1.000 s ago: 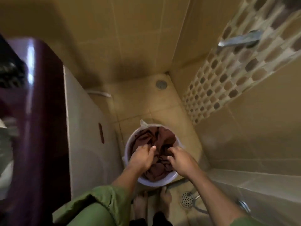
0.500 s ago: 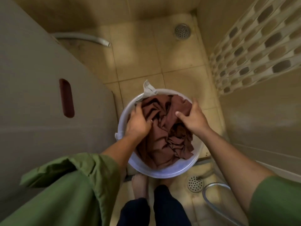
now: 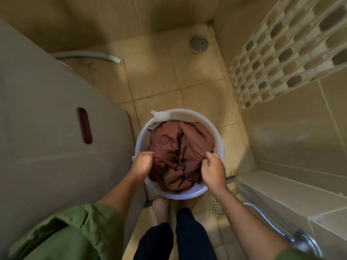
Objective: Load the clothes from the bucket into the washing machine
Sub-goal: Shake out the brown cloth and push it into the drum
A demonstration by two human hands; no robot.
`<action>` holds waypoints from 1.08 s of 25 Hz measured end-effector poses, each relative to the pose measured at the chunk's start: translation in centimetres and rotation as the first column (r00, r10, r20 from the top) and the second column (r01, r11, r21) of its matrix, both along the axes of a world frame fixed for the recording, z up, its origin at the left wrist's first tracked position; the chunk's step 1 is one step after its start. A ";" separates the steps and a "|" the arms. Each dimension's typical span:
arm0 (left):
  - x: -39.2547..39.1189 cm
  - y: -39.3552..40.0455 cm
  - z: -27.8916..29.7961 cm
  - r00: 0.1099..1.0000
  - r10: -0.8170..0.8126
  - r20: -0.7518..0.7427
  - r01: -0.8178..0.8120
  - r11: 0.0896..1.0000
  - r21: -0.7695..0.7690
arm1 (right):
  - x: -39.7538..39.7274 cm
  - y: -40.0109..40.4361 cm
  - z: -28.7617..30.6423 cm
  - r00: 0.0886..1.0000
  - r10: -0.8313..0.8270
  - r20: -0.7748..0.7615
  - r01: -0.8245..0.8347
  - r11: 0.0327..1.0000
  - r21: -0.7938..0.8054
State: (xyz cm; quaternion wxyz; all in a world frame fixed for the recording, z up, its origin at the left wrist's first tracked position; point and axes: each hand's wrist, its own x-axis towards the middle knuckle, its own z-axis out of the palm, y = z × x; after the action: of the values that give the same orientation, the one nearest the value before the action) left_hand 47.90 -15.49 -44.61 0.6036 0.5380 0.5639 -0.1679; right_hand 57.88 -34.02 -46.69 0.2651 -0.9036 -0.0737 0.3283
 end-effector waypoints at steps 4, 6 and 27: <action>0.2 -0.9 2.8 0.972 0.235 0.032 -0.234 0.972 -0.025 | 0.8 0.5 1.6 0.968 -0.252 -0.010 0.252 0.968 -0.017; 0.8 -2.6 4.8 0.954 0.279 0.113 -0.268 0.958 -0.102 | -0.2 1.2 3.3 0.928 -0.336 -0.158 0.340 0.940 -0.003; 1.0 -4.9 10.5 0.924 -0.064 0.378 0.092 0.994 -0.056 | -6.2 -1.2 12.5 0.636 -0.510 -0.579 0.709 0.683 0.177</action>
State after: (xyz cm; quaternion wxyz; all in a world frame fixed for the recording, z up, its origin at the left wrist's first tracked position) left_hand 48.87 -20.41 -34.15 0.7121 0.5600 0.4099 -0.1060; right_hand 51.72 -35.24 -34.20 0.5450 -0.6879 0.2485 0.4099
